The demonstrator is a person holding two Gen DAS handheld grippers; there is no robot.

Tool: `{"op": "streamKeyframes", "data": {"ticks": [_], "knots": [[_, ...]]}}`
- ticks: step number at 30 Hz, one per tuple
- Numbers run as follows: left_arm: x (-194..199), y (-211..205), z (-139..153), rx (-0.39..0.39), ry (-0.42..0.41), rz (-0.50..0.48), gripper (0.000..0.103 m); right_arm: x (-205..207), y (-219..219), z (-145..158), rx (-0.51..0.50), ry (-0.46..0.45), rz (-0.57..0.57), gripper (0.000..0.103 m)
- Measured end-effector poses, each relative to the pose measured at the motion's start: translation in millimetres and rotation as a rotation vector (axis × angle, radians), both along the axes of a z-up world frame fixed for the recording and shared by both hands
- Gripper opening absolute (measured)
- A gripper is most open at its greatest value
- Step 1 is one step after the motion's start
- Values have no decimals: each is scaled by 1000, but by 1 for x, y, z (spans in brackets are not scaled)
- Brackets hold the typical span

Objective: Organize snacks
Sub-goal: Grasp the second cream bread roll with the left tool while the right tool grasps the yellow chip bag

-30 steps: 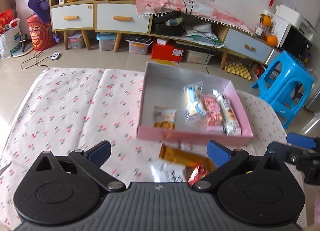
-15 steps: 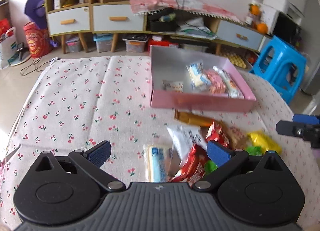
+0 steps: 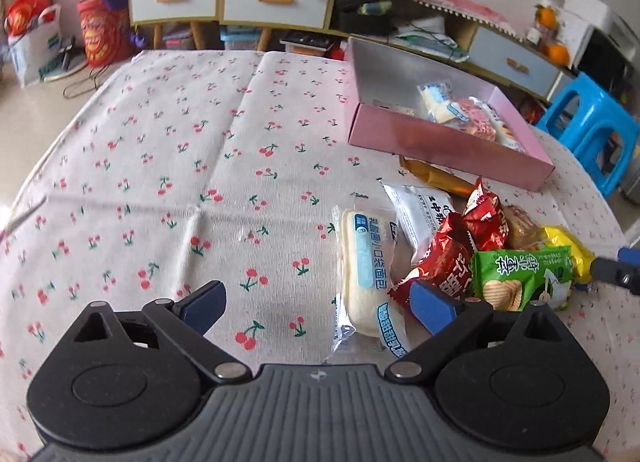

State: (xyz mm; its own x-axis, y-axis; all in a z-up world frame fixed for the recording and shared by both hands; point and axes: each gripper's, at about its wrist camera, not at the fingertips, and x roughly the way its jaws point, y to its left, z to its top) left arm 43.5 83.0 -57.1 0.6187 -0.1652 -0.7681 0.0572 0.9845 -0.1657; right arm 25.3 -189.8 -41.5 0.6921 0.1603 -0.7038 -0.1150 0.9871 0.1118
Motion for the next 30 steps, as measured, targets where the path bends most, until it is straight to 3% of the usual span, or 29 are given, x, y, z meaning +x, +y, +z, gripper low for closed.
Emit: {"op": "streamKeyframes", "data": {"ticks": [10,16,23,30], "knots": [[7,9,1,-114,12,54,77,12,-3,-7,31,16,-31,102],[13,2,-2,-109,25,43,59,18,-3,-8,57,28,-33,102],[18,-7,-1,-82,21,6,48,23,-4,-7,76,29,-52,99],[22,-13,0,-58,19,-16,41,27,-2,-9,77,44,-37,85]]}}
